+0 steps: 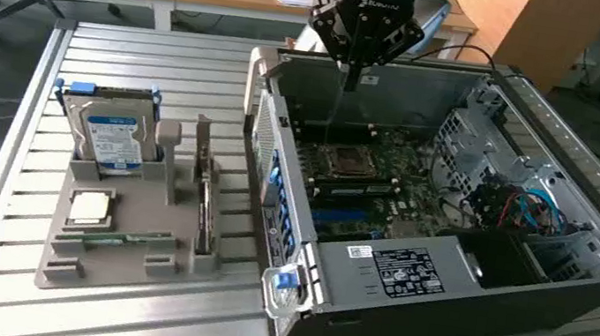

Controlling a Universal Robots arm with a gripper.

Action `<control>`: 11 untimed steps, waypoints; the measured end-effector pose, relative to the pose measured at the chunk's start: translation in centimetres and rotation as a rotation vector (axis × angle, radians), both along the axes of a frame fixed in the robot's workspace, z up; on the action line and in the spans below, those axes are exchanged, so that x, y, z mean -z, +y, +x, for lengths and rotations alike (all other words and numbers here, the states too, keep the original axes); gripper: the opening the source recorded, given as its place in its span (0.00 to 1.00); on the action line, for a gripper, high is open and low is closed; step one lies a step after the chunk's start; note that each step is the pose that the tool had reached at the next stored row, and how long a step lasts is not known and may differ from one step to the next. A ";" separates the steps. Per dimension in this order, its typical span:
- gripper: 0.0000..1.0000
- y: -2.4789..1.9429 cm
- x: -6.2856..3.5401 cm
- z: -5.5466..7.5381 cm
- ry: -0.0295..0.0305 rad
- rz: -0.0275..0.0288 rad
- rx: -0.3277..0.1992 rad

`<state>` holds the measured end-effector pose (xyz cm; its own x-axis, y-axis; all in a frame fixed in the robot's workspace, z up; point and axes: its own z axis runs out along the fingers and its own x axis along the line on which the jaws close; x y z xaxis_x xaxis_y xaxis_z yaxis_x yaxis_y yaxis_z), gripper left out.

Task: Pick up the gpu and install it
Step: 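Reach for the gpu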

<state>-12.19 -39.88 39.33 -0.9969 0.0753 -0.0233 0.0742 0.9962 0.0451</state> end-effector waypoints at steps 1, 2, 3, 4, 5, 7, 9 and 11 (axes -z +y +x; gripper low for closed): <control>0.11 0.00 0.00 0.0 0.0000 0.0000 0.000; 0.11 0.00 0.00 0.0 0.0000 0.0000 0.000; 0.11 0.00 0.00 0.0 0.0000 0.0000 0.000; 0.11 0.00 0.00 0.0 0.0000 0.0000 0.000; 0.11 0.00 0.00 0.0 0.0000 0.0000 0.000; 0.11 0.00 0.00 0.0 0.0000 0.0000 0.000; 0.11 0.00 0.00 0.0 0.0000 0.0000 0.000; 0.11 0.00 0.00 0.0 0.0000 0.0000 0.000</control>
<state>-12.19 -39.89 39.33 -0.9969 0.0752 -0.0233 0.0741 0.9962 0.0451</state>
